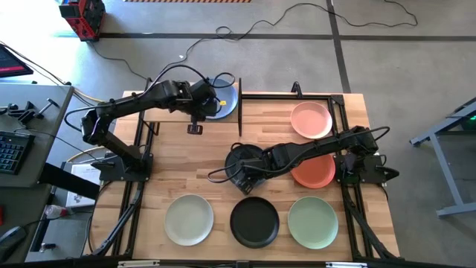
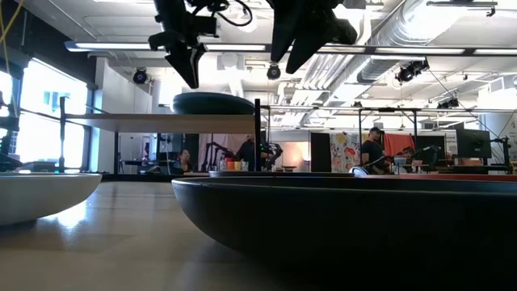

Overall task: Place and stack plates onto a shelf
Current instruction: Stack the orange plate on top of the light blue plate on the shelf

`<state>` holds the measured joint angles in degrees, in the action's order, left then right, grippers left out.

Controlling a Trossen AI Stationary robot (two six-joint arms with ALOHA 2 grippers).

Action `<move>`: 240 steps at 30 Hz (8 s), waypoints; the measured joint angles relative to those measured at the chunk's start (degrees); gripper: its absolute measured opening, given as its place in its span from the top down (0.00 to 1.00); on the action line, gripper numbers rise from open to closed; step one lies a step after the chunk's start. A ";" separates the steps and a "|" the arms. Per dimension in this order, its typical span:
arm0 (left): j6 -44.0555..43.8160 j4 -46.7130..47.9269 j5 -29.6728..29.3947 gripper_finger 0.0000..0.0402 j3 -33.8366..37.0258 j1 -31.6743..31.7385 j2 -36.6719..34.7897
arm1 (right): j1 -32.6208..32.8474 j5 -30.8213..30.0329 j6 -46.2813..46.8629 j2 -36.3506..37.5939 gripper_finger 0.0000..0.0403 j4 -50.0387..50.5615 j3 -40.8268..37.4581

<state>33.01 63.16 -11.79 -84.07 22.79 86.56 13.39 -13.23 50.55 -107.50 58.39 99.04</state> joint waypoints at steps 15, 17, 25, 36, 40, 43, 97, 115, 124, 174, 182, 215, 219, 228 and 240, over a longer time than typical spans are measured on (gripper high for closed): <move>-12.49 4.59 -3.52 0.88 -0.04 -0.48 -8.91 | -0.02 0.61 4.06 0.07 0.69 8.00 -4.43; -15.88 7.36 -1.65 0.88 -0.04 -0.71 -10.48 | -0.01 2.47 6.21 0.04 0.69 8.34 -6.63; -24.91 11.80 7.29 0.88 -0.04 -2.05 -14.75 | 0.16 6.80 17.14 0.03 0.69 10.28 -14.07; -28.94 15.50 7.34 0.88 -0.04 -4.45 -14.82 | 0.52 4.27 24.25 0.02 0.69 21.18 -14.64; -30.40 15.48 7.34 0.88 -0.04 -5.36 -14.79 | 0.28 3.83 25.47 0.04 0.69 20.26 -15.87; -30.90 15.50 7.34 0.88 -0.04 -5.82 -14.79 | 0.24 5.59 27.35 0.02 0.69 19.49 -19.10; -32.89 15.43 7.10 0.88 -0.02 -6.40 -14.79 | 1.77 7.65 28.85 0.00 1.00 20.20 -22.52; -36.77 15.45 6.57 0.88 0.00 -6.36 -14.79 | 4.44 -2.27 13.64 0.00 1.00 30.54 -1.37; -40.50 16.50 5.65 0.86 0.00 -6.36 -14.79 | 2.61 -11.90 -0.60 0.00 1.00 31.63 8.81; -86.46 -0.39 10.05 0.74 0.00 -6.34 -10.71 | -1.52 -15.26 -89.50 0.00 1.00 15.49 17.38; -85.71 -0.41 9.85 0.74 0.00 -6.47 -7.83 | -1.79 -15.28 -89.55 0.00 1.00 15.47 17.35; -83.45 -0.14 8.08 0.99 -0.02 -6.77 -7.39 | -1.76 -18.53 -87.91 0.00 0.78 17.47 17.33; -82.68 -0.12 7.28 0.99 -0.02 -5.24 -7.46 | -1.28 -19.23 -86.86 0.01 0.71 20.15 18.87; -77.56 -0.17 9.58 0.99 0.02 2.90 -7.95 | -1.29 -21.62 -76.05 0.07 0.68 28.86 27.25; -69.37 -0.28 13.60 0.99 0.01 19.97 -7.96 | -1.25 -20.37 -62.84 0.04 0.68 31.64 31.41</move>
<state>-36.36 62.87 1.81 -84.06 42.76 78.60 12.14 -33.60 -12.29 -107.46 90.03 130.45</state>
